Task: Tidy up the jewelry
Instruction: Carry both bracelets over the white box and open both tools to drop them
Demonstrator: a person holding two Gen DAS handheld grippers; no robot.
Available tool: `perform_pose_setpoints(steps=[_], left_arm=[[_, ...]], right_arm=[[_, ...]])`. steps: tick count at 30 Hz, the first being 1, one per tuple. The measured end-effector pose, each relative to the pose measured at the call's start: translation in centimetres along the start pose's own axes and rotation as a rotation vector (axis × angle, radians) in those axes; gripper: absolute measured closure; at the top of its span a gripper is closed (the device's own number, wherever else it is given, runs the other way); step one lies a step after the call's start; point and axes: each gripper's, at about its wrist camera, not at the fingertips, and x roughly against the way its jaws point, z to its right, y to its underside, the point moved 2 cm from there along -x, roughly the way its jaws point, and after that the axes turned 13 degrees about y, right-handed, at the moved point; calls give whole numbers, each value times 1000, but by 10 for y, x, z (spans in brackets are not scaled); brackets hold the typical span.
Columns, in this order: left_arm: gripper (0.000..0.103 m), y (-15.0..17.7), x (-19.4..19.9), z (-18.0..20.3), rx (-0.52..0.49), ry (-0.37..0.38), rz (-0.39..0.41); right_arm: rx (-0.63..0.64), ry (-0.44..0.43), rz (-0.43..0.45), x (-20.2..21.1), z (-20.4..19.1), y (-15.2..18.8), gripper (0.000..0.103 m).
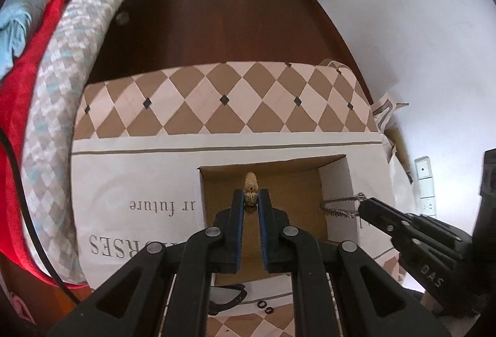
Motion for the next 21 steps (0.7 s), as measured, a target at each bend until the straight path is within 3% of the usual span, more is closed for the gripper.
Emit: perform_pose_setpoints(steps=[3,6,7,8,9,10,11,14,15,16,17,19,21], left_arm=[[95,-3,-9,-11,66,43,-69],[92,-3,-11,-19,117,72,-86],[86,-4,-10,-21,120,59,-82],[79,-4,-8,-23,118,31,-77],[58,-5,-5,-23,114,4,-64],[33,-5,-1,-24,107,-29,-42],[27,-5,3,-26,104,-57,-21],[24,-2,19,-30,82,-166,49],[15,0,21,-30,67,-205,60],[3,2,24,-31,53,-242,72],[0,6,26,-31,35,-287,86],[0,14,30,-31,6,-347,106],[0,23,33,-30,-16,-387,129]], right_arm=[[-11,-44,-58,-14,1,-4,99],[-40,-83,-132,-27,4,-6,98],[-37,-74,-139,-28,4,-6,97],[-30,-51,-137,-28,4,-5,86],[-21,-31,-132,-27,2,-5,77],[-8,0,-125,-25,1,-3,55],[-1,26,-121,-24,0,-2,37],[46,140,-82,-16,-4,3,33],[58,166,-71,-14,-6,6,33],[71,198,-62,-12,-7,9,28],[88,240,-49,-11,-7,10,14],[124,310,-19,-9,-11,16,1],[159,359,-3,-9,-14,24,1]])
